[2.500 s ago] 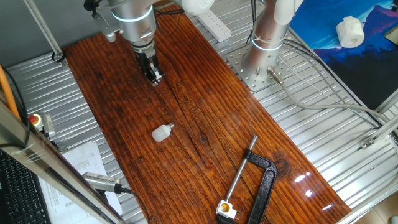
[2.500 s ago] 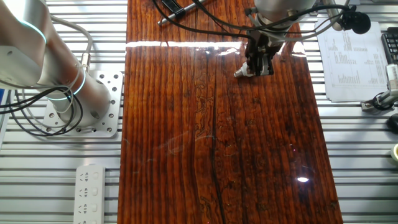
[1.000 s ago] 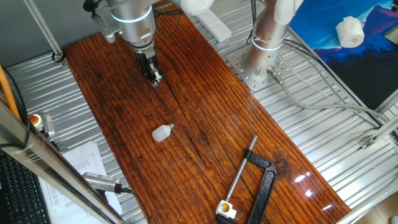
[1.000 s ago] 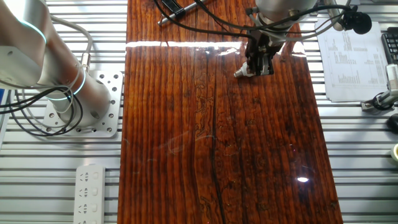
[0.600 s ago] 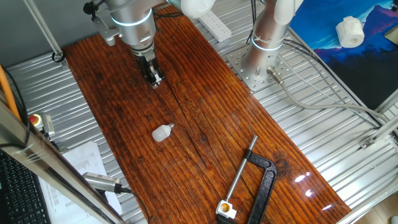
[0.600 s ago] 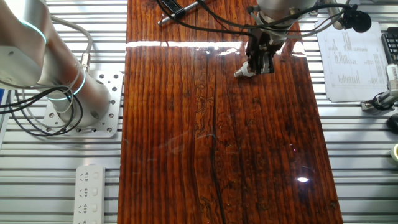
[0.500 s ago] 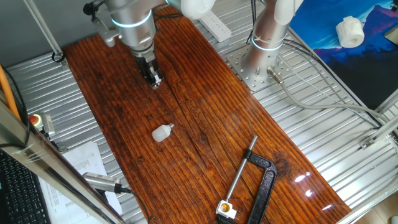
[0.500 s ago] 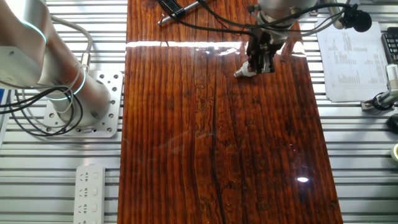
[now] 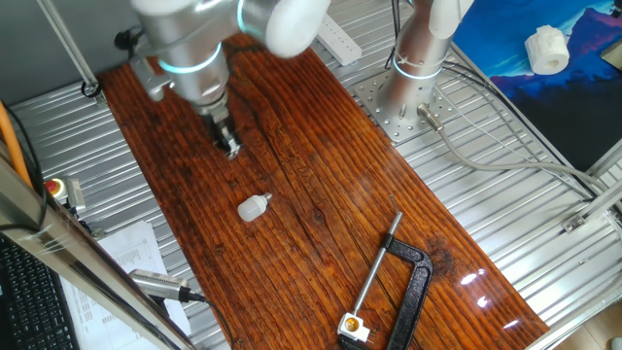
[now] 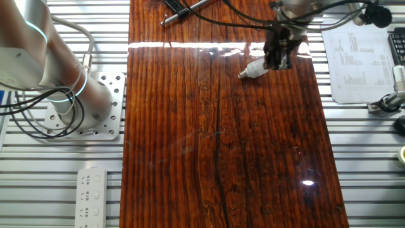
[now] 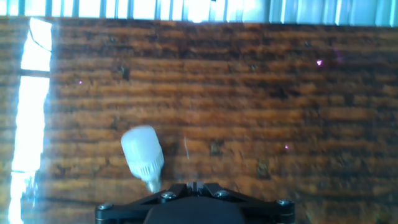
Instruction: Install the light bulb by rotating it
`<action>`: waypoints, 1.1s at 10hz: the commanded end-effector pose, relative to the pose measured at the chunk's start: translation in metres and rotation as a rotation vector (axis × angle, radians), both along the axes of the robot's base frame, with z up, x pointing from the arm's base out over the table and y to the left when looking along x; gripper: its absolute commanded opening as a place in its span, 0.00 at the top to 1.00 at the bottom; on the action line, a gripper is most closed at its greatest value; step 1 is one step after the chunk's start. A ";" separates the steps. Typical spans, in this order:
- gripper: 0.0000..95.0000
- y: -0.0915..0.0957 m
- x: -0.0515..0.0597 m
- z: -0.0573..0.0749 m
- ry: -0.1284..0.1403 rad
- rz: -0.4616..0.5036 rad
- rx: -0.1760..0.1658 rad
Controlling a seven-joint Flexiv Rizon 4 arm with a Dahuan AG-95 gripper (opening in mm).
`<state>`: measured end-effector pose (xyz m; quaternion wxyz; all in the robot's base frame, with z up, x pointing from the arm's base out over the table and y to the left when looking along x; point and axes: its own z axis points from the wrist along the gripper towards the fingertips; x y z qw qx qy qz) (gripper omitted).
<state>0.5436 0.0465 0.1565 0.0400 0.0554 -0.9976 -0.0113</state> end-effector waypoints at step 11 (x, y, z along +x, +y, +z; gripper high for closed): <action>1.00 0.051 0.018 -0.024 0.233 0.173 -0.034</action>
